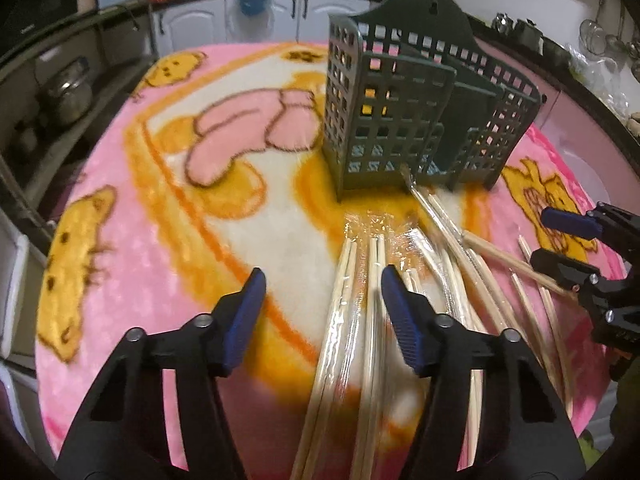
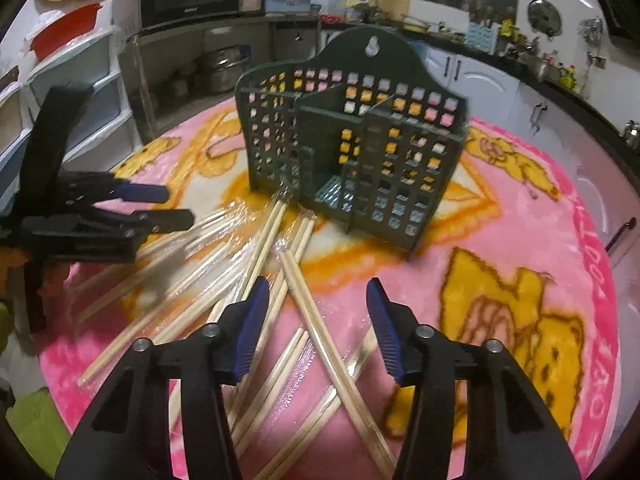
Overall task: Organize utensils
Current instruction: 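Lower the left tool onto a wrapped chopstick and close it while the right tool grasps another, then lift the left tool's chopstick upright over the green caddy while the right tool carries its own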
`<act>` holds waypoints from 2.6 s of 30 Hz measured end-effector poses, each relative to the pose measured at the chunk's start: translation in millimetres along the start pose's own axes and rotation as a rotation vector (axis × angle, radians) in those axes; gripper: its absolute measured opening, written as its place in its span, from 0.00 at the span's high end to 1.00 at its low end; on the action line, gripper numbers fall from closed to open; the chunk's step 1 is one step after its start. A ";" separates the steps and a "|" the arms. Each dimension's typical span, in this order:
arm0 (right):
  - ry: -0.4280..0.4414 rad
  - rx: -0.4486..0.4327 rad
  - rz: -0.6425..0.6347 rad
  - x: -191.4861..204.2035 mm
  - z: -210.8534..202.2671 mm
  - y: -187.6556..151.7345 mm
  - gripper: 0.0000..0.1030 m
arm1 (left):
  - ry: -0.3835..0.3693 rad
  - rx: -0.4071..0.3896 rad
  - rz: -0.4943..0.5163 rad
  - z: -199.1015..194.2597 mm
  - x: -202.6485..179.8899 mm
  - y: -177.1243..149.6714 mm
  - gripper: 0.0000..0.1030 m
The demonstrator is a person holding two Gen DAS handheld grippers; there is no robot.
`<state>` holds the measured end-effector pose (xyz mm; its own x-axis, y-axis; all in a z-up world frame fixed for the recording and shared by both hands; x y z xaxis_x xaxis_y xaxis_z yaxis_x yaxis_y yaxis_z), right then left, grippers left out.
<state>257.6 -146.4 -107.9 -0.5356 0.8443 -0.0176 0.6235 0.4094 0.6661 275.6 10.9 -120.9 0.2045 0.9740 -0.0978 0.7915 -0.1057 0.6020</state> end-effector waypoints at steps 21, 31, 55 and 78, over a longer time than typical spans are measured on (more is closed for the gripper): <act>0.049 0.130 -0.039 -8.9 56.8 5.5 0.75 | -0.005 0.086 0.092 39.0 -10.0 17.1 0.75; 0.045 0.151 -0.053 -8.7 70.6 19.8 0.82 | 0.008 0.101 0.082 53.0 -9.1 34.2 0.86; 0.117 -0.272 -0.008 -5.9 -72.4 100.4 0.90 | -0.085 -0.233 0.038 -82.1 -17.0 101.4 0.94; 0.006 -0.676 0.134 -81.5 -125.3 222.5 0.90 | -0.091 -0.521 0.020 -164.6 -43.9 221.3 0.97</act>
<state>368.6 -167.5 135.3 -0.4826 0.8701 0.1002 0.1931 -0.0059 0.9812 347.0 -22.2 147.0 0.2845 0.9489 -0.1364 0.4005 0.0117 0.9162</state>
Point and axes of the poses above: each gripper's, at about its wrist camera, not at the fingertips, and z roughly the way its jaws point, x to its left, y to its top, the point moved 10 cm from there along z, roughly the way its jaws point
